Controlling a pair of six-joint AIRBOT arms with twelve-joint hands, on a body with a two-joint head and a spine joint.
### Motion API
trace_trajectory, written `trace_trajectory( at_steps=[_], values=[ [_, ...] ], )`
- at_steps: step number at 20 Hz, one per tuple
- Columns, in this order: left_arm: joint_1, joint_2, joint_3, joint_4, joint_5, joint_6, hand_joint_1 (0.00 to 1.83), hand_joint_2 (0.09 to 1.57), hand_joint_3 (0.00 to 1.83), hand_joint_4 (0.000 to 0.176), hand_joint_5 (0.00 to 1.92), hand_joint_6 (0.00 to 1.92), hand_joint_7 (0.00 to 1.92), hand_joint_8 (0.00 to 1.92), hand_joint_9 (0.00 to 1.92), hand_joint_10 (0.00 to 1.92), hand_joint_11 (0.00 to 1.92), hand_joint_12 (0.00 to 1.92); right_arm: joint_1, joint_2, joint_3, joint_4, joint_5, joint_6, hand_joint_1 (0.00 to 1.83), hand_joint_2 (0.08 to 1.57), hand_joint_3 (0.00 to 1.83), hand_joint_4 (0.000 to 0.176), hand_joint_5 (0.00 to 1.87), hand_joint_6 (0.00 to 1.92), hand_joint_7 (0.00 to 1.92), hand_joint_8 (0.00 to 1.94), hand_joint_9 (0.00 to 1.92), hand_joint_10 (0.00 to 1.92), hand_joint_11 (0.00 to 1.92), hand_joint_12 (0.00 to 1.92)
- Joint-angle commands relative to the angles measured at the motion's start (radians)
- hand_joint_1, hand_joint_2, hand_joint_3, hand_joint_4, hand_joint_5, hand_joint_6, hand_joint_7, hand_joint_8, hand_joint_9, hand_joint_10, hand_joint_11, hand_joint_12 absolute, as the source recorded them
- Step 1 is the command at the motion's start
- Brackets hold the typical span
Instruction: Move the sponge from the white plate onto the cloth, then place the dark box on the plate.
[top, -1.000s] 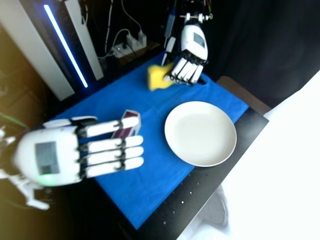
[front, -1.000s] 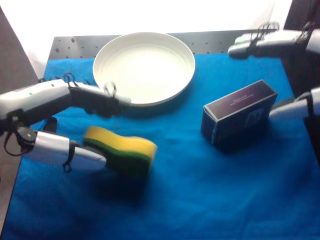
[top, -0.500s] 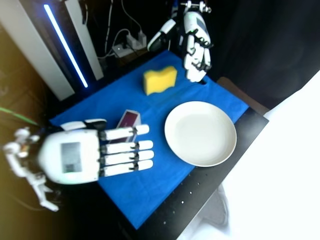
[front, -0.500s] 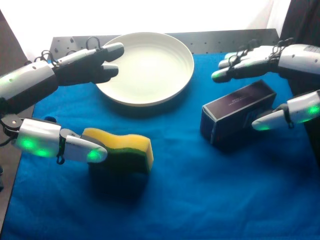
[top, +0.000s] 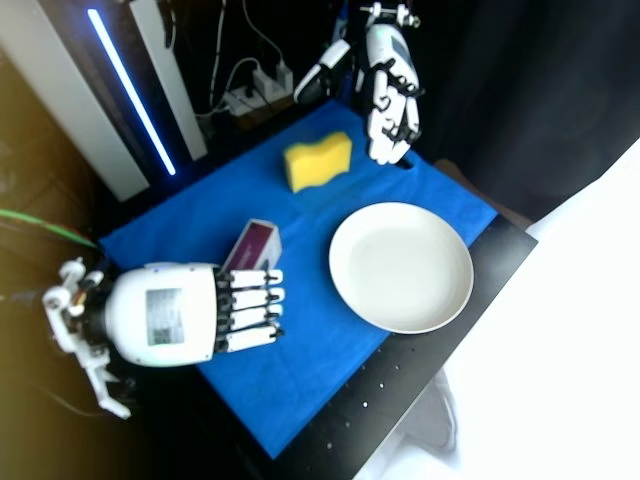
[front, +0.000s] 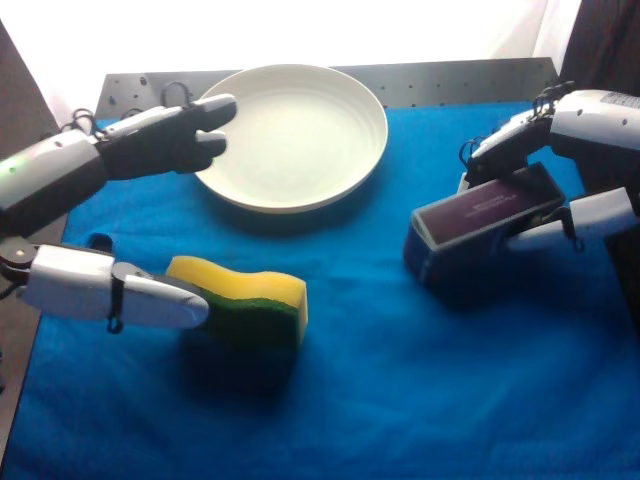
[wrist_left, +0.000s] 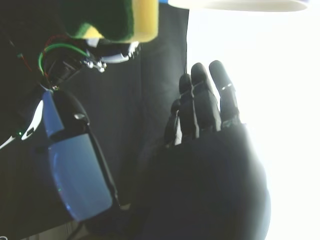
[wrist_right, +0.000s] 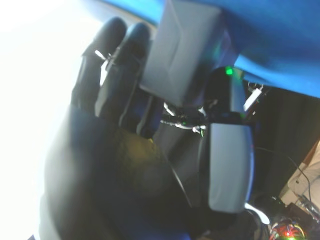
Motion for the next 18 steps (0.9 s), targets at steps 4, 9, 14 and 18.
trace_trajectory(
  at_steps=[4, 9, 14, 18],
  values=[
    [0.055, 0.035, -0.034, -0.127, -0.221, 0.046, 0.84, 0.83, 0.01, 0.081, 0.09, 0.00, 0.29, 0.00, 0.29, 0.01, 0.00, 0.29, 0.098, 0.008, -0.034, 0.067, 0.197, 0.002, 1.26, 1.12, 0.00, 0.000, 0.96, 0.94, 0.99, 1.04, 0.88, 1.00, 0.69, 1.28],
    [0.077, 0.032, -0.037, -0.165, -0.259, 0.051, 0.84, 0.83, 0.00, 0.116, 0.12, 0.00, 0.33, 0.01, 0.33, 0.01, 0.00, 0.47, 0.171, -0.016, -0.003, 0.101, 0.200, -0.020, 1.24, 1.12, 0.00, 0.000, 0.99, 1.03, 0.93, 1.01, 0.84, 0.88, 0.70, 1.13],
    [0.077, 0.030, -0.034, -0.166, -0.258, 0.052, 0.82, 0.84, 0.00, 0.166, 0.07, 0.00, 0.27, 0.00, 0.27, 0.00, 0.00, 0.37, 0.212, -0.160, 0.116, 0.173, 0.163, -0.023, 1.36, 1.13, 0.00, 0.000, 0.97, 1.08, 0.93, 0.95, 0.83, 1.23, 0.68, 1.14],
    [0.077, 0.024, -0.032, -0.177, -0.283, 0.056, 0.82, 0.80, 0.00, 0.104, 0.06, 0.00, 0.30, 0.00, 0.31, 0.00, 0.00, 0.26, 0.290, -0.271, 0.216, 0.126, 0.004, -0.031, 1.38, 1.10, 0.00, 0.000, 0.96, 1.11, 1.03, 0.79, 0.95, 1.06, 0.82, 1.04]
  ],
)
